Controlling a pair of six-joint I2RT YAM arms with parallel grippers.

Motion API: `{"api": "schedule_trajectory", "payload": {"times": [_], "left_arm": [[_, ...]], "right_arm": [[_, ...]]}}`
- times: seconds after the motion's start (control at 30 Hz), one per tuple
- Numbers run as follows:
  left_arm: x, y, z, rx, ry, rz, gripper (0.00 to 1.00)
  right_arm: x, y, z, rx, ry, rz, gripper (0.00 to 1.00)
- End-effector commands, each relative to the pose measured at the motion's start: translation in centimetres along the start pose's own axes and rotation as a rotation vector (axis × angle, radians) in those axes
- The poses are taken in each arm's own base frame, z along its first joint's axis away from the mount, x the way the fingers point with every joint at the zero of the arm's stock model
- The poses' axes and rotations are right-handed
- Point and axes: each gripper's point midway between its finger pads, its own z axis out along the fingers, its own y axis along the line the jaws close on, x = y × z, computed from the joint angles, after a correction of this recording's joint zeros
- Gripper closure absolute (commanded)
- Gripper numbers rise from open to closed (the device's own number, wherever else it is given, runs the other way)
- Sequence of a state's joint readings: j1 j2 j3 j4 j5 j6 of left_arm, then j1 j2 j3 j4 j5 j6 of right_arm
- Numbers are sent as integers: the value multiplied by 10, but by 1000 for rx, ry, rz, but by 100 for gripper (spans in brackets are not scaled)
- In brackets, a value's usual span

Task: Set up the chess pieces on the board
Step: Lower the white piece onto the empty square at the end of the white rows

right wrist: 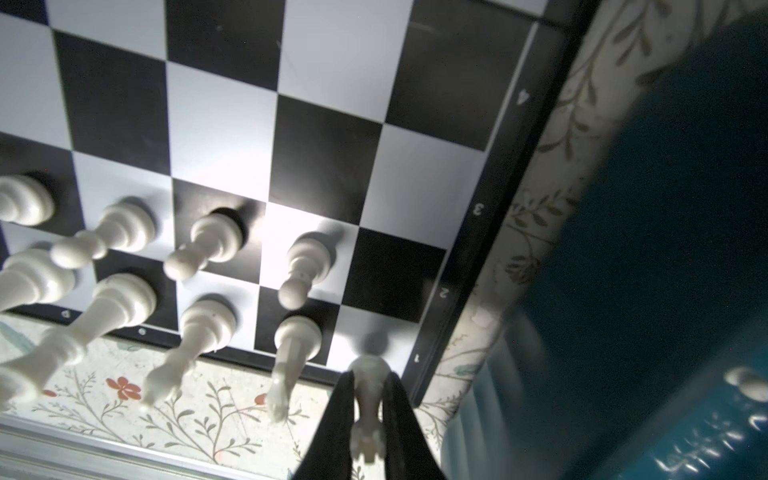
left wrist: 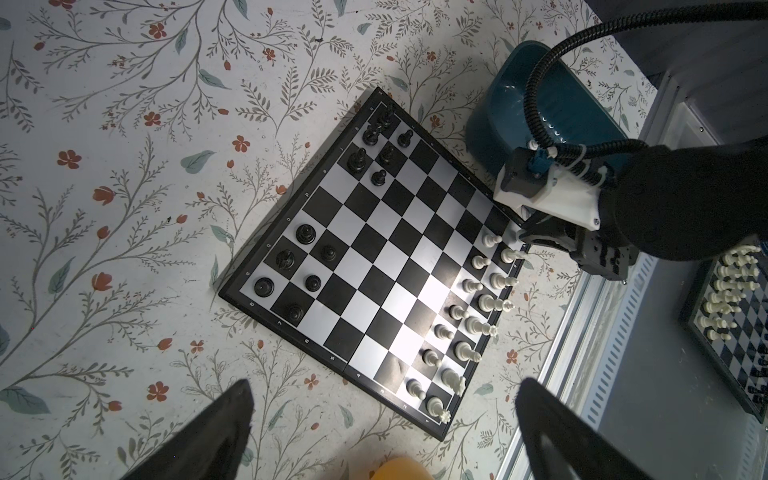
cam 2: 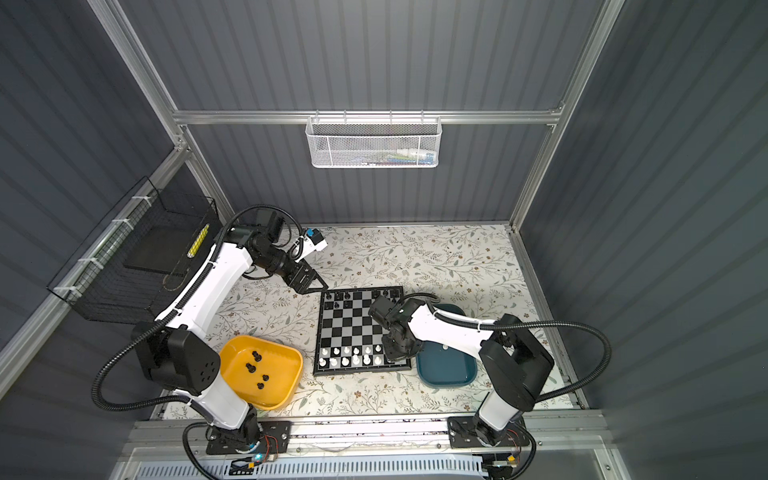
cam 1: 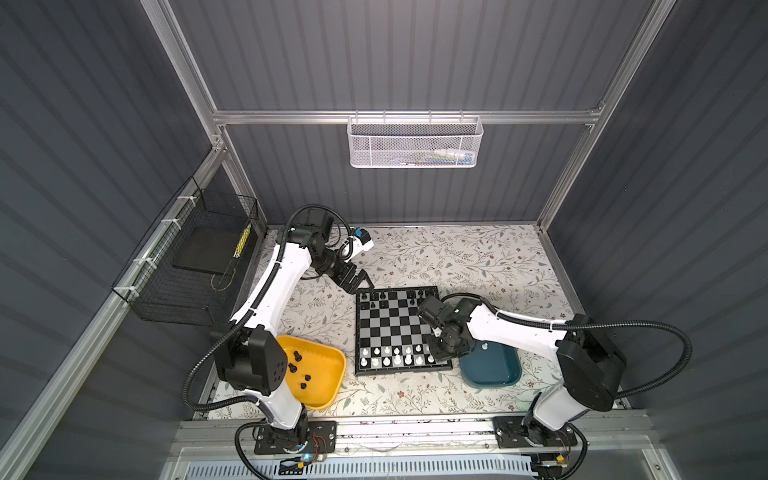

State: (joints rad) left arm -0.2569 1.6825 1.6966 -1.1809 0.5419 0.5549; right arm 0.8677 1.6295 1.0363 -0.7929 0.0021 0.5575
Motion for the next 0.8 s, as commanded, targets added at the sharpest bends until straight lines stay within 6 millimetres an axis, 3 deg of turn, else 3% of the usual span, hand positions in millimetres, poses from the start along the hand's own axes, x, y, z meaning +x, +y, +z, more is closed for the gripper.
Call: {"api": "schedule_trajectory", "payload": {"times": [0.0, 0.33, 0.77], "left_arm": [[2, -7, -5, -8, -3, 25, 1], [1, -6, -5, -9, -4, 26, 0], [2, -7, -6, -14, -2, 28, 0]], "right_arm": [[5, -1, 7, 10, 20, 4, 83], [7, -3, 12, 14, 26, 7, 80], [0, -2, -4, 18, -7, 2, 73]]}}
